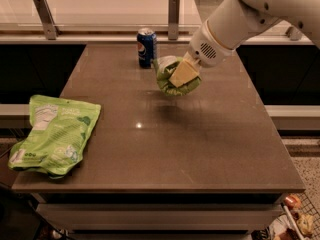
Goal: Move green jalapeno chip bag near green rice chip bag
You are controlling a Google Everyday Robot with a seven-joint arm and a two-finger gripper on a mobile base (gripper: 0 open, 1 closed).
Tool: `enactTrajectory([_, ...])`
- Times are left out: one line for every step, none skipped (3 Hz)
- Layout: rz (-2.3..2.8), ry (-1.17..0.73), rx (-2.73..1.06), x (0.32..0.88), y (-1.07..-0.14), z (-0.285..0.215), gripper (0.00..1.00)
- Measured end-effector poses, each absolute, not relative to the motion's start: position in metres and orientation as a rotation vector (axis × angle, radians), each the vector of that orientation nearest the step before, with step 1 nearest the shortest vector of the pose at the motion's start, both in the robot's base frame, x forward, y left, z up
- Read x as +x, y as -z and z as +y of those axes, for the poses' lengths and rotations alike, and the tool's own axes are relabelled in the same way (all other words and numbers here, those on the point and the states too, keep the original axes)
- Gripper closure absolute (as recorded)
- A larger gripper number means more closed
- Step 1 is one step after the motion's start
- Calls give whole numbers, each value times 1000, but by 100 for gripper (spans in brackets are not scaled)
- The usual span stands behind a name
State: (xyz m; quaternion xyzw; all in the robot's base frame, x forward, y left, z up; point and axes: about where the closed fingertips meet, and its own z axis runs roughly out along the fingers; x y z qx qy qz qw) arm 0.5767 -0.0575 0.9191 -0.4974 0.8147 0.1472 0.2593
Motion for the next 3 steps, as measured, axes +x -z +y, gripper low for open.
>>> enactTrajectory([2205, -447, -1525, 556, -911, -40, 100])
enactTrajectory([2181, -527, -1697, 542, -903, -24, 100])
enactTrajectory([2128, -607, -1860, 532, -897, -8, 100])
